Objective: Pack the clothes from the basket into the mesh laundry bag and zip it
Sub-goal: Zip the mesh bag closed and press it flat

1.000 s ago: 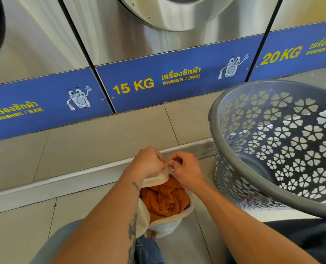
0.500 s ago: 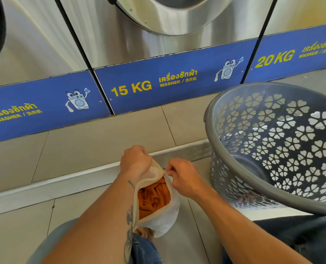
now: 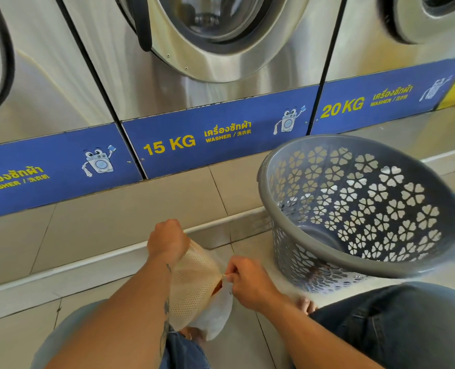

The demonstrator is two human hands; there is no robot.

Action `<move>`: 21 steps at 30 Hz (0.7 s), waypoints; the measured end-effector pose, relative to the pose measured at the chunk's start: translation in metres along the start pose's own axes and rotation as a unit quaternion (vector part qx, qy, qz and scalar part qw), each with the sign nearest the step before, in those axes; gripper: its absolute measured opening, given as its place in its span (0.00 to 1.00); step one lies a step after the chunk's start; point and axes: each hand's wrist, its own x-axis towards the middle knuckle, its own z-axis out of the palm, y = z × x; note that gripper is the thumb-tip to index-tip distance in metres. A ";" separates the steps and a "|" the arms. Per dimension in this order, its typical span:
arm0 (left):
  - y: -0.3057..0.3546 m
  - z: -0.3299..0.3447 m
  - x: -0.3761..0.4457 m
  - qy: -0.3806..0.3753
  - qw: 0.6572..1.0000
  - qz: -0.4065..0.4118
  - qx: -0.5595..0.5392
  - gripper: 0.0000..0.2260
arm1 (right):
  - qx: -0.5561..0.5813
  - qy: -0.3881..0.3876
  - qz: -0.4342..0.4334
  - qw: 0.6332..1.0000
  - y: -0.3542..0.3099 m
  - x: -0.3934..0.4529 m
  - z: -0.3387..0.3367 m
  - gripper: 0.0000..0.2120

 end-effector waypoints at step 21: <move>0.029 0.034 -0.040 -0.014 0.931 0.293 0.217 0.14 | -0.023 0.030 0.018 0.999 -0.003 -0.001 -0.030 0.07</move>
